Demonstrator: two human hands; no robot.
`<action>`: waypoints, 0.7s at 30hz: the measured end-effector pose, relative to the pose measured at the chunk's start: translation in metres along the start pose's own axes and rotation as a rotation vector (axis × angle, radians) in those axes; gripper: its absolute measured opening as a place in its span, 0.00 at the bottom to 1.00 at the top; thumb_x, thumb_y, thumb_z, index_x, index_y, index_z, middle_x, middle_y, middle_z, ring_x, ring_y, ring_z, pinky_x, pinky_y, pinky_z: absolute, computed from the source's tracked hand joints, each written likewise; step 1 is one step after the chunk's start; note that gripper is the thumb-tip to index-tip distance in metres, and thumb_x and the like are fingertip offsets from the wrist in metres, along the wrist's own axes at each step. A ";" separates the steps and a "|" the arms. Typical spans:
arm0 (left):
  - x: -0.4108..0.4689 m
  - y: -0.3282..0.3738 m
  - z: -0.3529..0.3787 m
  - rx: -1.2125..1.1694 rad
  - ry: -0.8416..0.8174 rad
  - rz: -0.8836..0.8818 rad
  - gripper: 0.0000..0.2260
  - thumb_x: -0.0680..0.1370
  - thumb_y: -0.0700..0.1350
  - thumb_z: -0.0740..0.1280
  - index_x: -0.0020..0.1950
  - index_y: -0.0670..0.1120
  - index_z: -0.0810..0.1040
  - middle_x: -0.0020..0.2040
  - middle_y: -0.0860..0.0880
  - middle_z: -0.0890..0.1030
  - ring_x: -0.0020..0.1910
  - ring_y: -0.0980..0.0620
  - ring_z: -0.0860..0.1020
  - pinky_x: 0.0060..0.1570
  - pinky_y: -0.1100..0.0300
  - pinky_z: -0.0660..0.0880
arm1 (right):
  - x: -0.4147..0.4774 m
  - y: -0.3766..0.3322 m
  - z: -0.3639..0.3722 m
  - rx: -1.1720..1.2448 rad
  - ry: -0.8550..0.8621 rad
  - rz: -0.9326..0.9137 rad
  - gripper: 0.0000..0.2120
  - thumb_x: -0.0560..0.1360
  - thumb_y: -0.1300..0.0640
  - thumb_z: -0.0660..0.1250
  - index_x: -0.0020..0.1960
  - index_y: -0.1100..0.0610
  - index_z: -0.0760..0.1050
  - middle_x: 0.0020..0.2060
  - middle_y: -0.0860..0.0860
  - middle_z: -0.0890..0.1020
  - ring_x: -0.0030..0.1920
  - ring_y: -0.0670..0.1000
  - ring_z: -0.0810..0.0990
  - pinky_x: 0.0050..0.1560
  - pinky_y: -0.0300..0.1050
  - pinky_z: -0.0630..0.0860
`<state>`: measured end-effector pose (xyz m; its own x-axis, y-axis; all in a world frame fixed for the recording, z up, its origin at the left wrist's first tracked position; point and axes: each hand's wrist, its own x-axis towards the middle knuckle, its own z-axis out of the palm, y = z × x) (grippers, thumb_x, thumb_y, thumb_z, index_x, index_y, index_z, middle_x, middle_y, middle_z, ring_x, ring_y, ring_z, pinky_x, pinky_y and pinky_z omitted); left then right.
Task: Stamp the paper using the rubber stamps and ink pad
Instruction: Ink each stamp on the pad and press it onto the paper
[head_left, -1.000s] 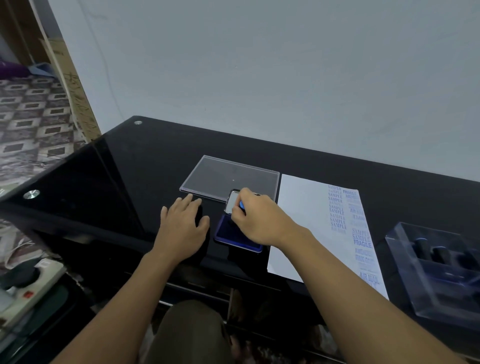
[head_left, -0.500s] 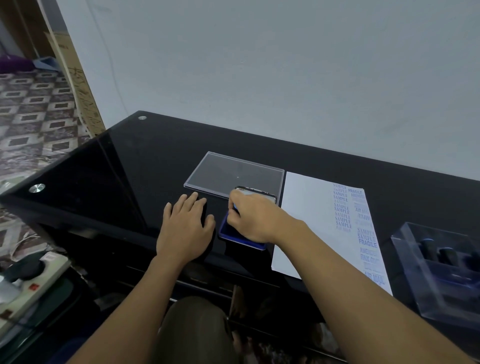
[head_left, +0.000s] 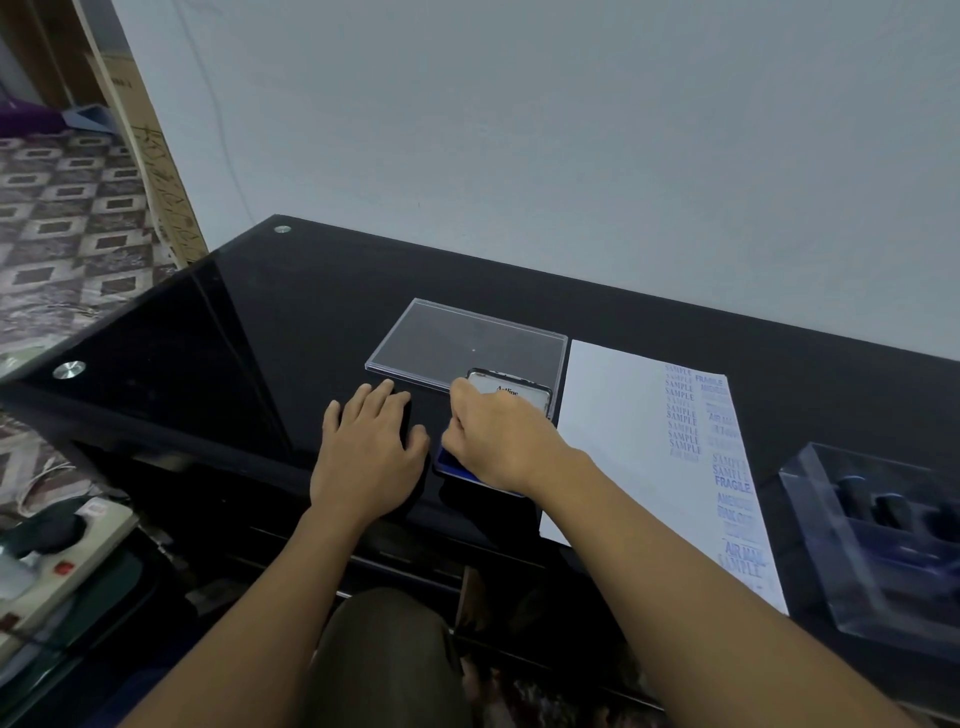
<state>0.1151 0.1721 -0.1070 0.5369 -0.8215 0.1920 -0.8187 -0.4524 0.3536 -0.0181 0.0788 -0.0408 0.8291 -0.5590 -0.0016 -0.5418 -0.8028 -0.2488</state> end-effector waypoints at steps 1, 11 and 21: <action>0.000 0.000 0.000 -0.002 -0.003 -0.002 0.23 0.82 0.54 0.56 0.76 0.48 0.66 0.79 0.49 0.61 0.79 0.49 0.54 0.76 0.44 0.49 | 0.000 0.000 0.000 0.000 0.001 0.003 0.07 0.81 0.53 0.56 0.48 0.55 0.63 0.34 0.54 0.74 0.34 0.55 0.73 0.33 0.48 0.68; 0.001 0.000 0.000 -0.013 -0.009 -0.005 0.23 0.82 0.53 0.55 0.76 0.49 0.65 0.79 0.49 0.60 0.79 0.50 0.53 0.76 0.45 0.48 | 0.000 0.000 0.001 0.017 -0.017 0.002 0.06 0.82 0.53 0.57 0.49 0.54 0.63 0.35 0.54 0.76 0.34 0.54 0.74 0.33 0.47 0.68; 0.000 0.000 -0.001 -0.002 -0.021 -0.007 0.23 0.82 0.54 0.54 0.76 0.49 0.64 0.79 0.49 0.59 0.79 0.50 0.52 0.77 0.45 0.48 | -0.001 -0.001 0.000 0.005 -0.005 0.010 0.06 0.82 0.53 0.57 0.48 0.54 0.62 0.33 0.52 0.73 0.32 0.52 0.72 0.30 0.46 0.63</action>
<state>0.1151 0.1718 -0.1061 0.5384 -0.8254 0.1698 -0.8144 -0.4579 0.3565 -0.0184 0.0803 -0.0407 0.8245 -0.5658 -0.0087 -0.5492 -0.7964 -0.2534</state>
